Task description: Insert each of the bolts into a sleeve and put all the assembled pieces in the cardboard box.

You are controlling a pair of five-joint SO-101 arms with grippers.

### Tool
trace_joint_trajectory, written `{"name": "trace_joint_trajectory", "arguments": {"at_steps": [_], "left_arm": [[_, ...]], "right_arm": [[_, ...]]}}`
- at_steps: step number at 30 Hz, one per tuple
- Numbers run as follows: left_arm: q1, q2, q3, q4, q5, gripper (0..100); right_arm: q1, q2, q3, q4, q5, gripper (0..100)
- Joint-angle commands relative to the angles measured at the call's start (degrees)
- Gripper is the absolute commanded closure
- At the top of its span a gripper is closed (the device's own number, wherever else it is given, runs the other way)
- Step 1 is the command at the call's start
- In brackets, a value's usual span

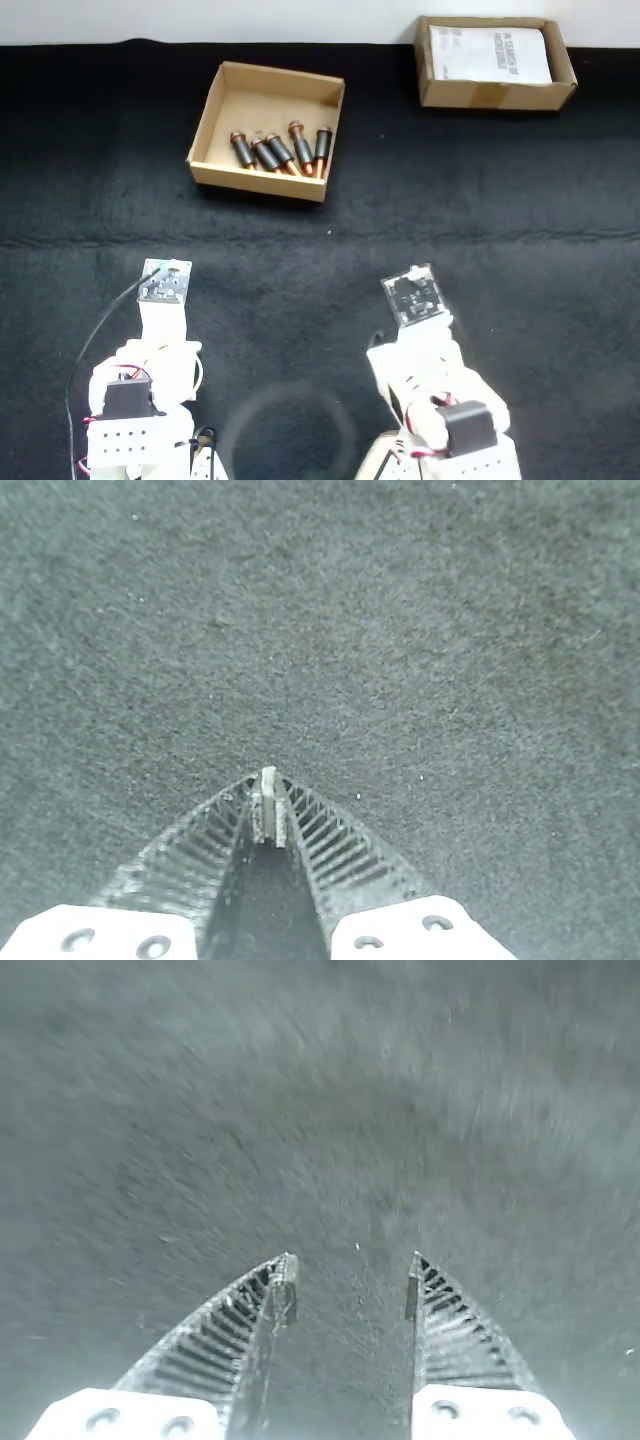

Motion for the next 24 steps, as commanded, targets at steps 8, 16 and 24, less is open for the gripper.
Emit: {"name": "trace_joint_trajectory", "arguments": {"at_steps": [8, 16, 24], "left_arm": [[-0.6, 0.5, -0.6, 0.2, -0.5, 99], [-0.6, 0.5, -0.6, 0.2, -0.5, 99], [-0.6, 0.5, -0.6, 0.2, -0.5, 99]], "right_arm": [[8.6, 0.8, 12.7, -2.2, -0.7, 83.2], [8.7, 0.8, 13.1, -2.4, -12.7, 92.5], [8.7, 0.8, 13.3, -2.4, -12.7, 99.1]]}}
